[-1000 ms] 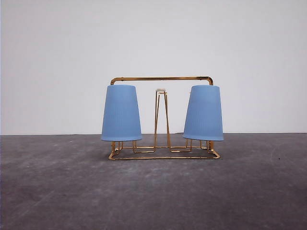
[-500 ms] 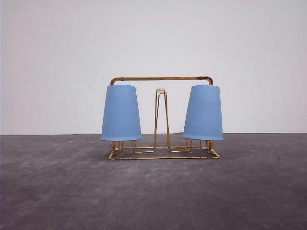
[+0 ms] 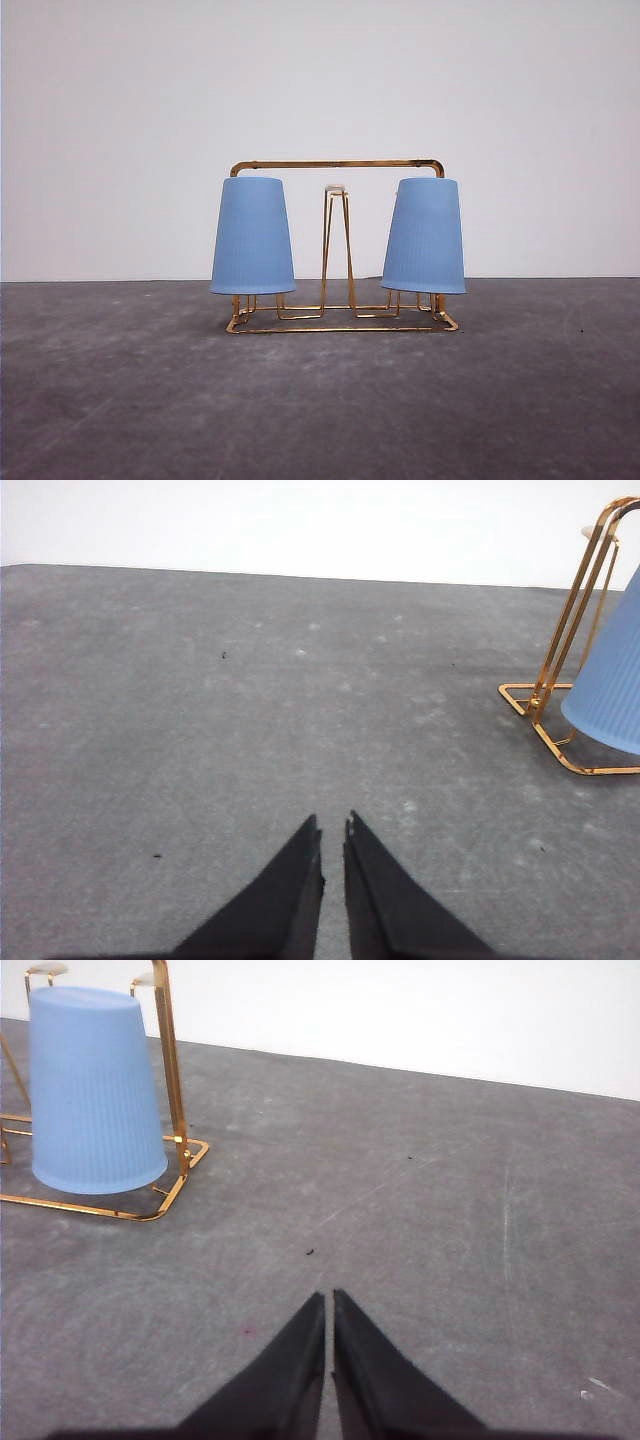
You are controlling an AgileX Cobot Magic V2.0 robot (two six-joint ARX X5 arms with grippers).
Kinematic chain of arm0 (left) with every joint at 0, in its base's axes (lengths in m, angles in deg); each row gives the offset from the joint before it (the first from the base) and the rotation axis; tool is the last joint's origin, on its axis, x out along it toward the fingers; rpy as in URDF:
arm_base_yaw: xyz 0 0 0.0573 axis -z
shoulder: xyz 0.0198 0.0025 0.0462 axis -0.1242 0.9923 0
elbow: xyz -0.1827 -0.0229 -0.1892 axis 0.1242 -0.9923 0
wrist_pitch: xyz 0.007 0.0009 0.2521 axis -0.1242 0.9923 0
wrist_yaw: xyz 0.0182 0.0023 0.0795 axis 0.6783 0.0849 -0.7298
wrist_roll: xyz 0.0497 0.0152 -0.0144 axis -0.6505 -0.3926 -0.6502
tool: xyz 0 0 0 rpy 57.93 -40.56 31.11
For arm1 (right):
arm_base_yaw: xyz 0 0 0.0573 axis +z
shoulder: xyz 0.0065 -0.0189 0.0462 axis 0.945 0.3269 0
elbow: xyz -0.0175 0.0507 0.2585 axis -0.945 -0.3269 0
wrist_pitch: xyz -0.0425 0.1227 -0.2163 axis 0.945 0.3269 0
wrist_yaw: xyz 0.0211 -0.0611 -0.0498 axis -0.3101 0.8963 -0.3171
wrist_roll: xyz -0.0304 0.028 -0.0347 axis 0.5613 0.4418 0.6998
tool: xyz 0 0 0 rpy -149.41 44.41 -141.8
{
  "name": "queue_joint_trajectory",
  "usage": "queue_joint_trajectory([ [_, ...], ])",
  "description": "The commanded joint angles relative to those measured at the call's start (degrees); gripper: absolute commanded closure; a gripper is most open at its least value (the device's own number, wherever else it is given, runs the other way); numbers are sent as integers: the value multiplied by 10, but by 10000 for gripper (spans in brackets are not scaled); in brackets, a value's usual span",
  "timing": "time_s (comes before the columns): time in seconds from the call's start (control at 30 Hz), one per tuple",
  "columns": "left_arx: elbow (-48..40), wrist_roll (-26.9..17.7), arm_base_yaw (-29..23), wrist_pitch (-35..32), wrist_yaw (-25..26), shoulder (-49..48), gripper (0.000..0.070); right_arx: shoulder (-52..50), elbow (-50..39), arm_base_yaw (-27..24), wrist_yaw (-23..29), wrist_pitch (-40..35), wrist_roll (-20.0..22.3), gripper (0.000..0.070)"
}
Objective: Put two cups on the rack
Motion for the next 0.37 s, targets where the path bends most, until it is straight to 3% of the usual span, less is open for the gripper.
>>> queue_joint_trajectory([
  [0.0, -9, 0, -1, 4, -2, -1, 677, 0, -1, 0, 2, -6, -8, 690],
  [0.33, -9, 0, -1, 4, -2, -1, 677, 0, -1, -1, 44, 8, -8, 690],
])
